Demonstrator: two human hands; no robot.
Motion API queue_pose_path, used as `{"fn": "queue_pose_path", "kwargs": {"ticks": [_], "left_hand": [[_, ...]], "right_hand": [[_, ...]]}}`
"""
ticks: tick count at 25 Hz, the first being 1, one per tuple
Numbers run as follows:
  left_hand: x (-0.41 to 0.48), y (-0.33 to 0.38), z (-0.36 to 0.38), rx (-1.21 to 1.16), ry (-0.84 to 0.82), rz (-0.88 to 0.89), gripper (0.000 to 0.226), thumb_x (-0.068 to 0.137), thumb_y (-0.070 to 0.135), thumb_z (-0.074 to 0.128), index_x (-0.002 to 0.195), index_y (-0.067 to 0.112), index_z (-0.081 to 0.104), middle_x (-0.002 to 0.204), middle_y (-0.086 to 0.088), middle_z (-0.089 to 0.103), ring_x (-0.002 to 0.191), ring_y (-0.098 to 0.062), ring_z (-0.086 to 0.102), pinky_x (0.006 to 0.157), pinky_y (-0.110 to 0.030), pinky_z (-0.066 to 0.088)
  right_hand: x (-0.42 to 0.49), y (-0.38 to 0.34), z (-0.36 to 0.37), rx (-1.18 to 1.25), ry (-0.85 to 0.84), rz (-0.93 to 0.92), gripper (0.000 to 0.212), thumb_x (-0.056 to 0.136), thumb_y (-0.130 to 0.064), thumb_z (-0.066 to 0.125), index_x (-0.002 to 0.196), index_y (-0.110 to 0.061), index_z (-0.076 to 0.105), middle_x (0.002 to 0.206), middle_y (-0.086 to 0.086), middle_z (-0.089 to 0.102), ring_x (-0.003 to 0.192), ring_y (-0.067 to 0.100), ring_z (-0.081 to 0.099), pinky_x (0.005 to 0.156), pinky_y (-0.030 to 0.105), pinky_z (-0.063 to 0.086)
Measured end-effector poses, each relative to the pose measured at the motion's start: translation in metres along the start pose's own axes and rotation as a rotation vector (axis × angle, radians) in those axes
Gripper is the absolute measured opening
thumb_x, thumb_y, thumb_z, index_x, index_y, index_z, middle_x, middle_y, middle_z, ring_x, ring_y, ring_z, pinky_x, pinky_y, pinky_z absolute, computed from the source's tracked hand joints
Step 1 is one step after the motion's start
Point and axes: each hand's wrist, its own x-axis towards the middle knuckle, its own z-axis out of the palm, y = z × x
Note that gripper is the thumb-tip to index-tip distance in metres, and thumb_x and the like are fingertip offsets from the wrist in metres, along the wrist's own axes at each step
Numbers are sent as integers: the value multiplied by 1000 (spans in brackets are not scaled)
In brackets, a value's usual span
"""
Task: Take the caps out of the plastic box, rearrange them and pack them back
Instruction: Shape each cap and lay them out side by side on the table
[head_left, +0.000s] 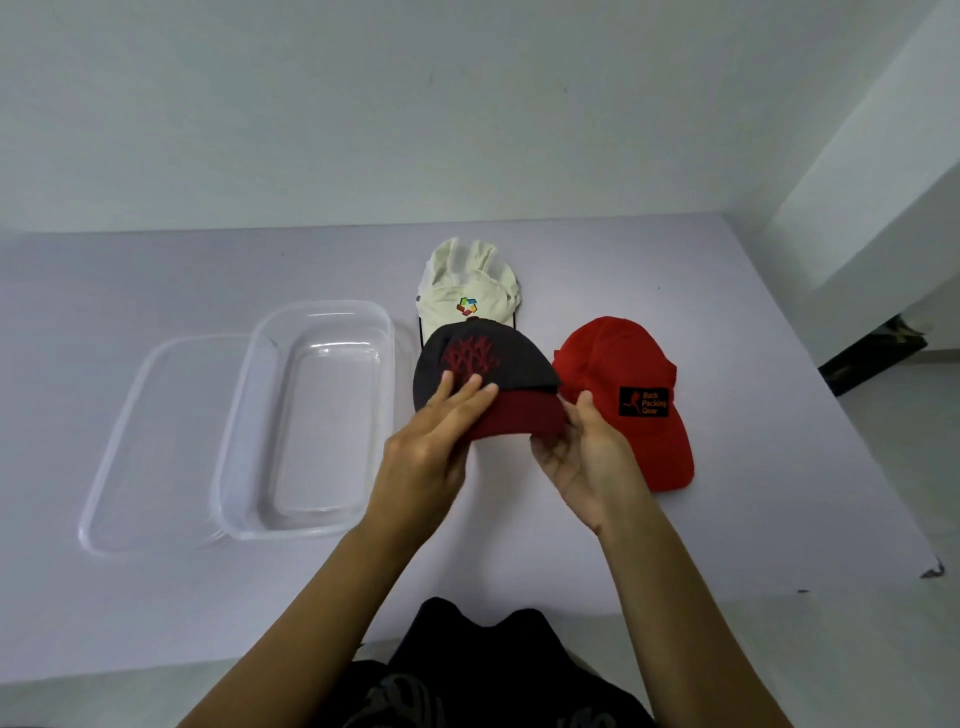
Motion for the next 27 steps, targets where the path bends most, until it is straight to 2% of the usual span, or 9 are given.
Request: {"fn": "queue_pose_path", "kwargs": {"ticks": [3, 5, 7, 9, 11, 15, 17, 22, 27], "left_hand": [[10, 0, -10, 31, 86, -5, 41, 88, 10, 43, 127, 17, 48, 127, -12, 62, 124, -30, 49, 93, -26, 47], [18, 0, -15, 95, 51, 74, 40, 87, 12, 44, 127, 17, 47, 124, -11, 64, 120, -29, 53, 84, -22, 50], [23, 1, -16, 105, 34, 123, 35, 89, 17, 48, 124, 16, 49, 119, -11, 68, 114, -28, 60, 78, -22, 52], [23, 2, -14, 109, 104, 141, 30, 91, 20, 50, 121, 14, 51, 113, -12, 70, 107, -28, 65, 72, -23, 53], [20, 5, -12, 134, 220, 158, 31, 88, 10, 54, 120, 9, 54, 110, -15, 71, 102, -30, 68, 72, -25, 56], [23, 23, 0, 89, 398, 58, 38, 99, 13, 36, 108, -8, 67, 101, -22, 72, 80, -41, 72, 69, -27, 55], [23, 24, 0, 67, 400, 53, 35, 97, 8, 37, 108, -8, 67, 100, -22, 72, 74, -39, 72, 68, -26, 53], [23, 4, -10, 77, 263, 193, 35, 85, 1, 52, 119, 10, 54, 110, -15, 70, 102, -35, 67, 79, -24, 54], [17, 20, 8, -21, 334, 64, 29, 91, 3, 46, 116, 3, 60, 106, -18, 71, 85, -37, 72, 70, -24, 56]], "right_hand": [[-3, -4, -19, -765, 18, -654, 72, 84, 5, 51, 146, -16, 23, 143, 5, 38, 123, 8, 45, 103, 25, 40], [-2, -1, -22, -1180, -152, -1028, 82, 81, -6, 61, 149, -15, 14, 154, 5, 24, 141, 7, 23, 113, 18, 24], [-4, -1, -10, -1273, -134, -1156, 68, 88, -27, 55, 146, -8, 25, 148, 13, 38, 137, 21, 38, 106, 28, 40], [-5, -3, -1, -1294, 17, -1302, 53, 88, -23, 46, 135, 2, 44, 128, 21, 58, 118, 32, 58, 85, 42, 56], [-5, -1, 4, -1289, 84, -1450, 45, 86, -16, 46, 124, 7, 54, 113, 22, 67, 100, 33, 67, 71, 39, 60], [-19, 16, 21, -1133, 182, -1356, 42, 89, -20, 45, 119, 5, 60, 77, 17, 72, 53, 21, 64, 59, 19, 48], [-22, 16, 24, -1115, 151, -1325, 43, 89, -21, 44, 121, 4, 58, 78, 15, 72, 55, 20, 64, 62, 19, 47], [-21, -1, 15, -1226, -17, -1274, 55, 88, -27, 41, 137, -2, 41, 89, 16, 71, 69, 26, 67, 64, 33, 55], [-26, 20, 19, -1110, 49, -1230, 53, 89, -24, 40, 137, -1, 39, 95, 19, 72, 72, 28, 69, 76, 22, 47]]}}
